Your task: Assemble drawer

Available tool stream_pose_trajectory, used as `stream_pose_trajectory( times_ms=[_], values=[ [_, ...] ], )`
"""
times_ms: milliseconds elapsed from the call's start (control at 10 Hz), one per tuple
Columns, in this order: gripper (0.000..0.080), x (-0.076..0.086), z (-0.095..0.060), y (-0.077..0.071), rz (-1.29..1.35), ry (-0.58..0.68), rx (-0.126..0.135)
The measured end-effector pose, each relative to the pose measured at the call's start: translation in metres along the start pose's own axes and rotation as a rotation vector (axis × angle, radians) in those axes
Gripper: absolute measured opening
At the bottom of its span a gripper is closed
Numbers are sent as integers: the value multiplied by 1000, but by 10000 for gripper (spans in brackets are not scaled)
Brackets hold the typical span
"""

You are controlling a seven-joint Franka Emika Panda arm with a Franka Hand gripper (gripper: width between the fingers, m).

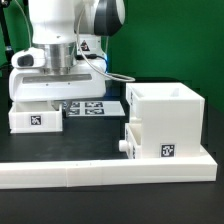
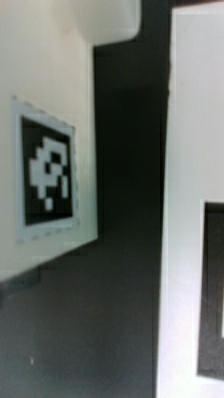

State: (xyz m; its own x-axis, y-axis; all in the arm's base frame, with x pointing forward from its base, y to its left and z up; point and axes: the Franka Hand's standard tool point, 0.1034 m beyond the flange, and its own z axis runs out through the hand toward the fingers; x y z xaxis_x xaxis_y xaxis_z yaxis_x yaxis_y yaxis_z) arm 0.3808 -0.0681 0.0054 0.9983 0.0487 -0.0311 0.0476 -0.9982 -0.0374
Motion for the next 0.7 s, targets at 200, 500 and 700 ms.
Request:
stream_pose_trajectory(
  times_ms=[200,500,700],
  values=[
    [42,18,-23,-20,-88,-45,24],
    [42,29,-33,-25,-148,-66,42],
    [42,28,-32,-25,-271,-67,46]
  ],
)
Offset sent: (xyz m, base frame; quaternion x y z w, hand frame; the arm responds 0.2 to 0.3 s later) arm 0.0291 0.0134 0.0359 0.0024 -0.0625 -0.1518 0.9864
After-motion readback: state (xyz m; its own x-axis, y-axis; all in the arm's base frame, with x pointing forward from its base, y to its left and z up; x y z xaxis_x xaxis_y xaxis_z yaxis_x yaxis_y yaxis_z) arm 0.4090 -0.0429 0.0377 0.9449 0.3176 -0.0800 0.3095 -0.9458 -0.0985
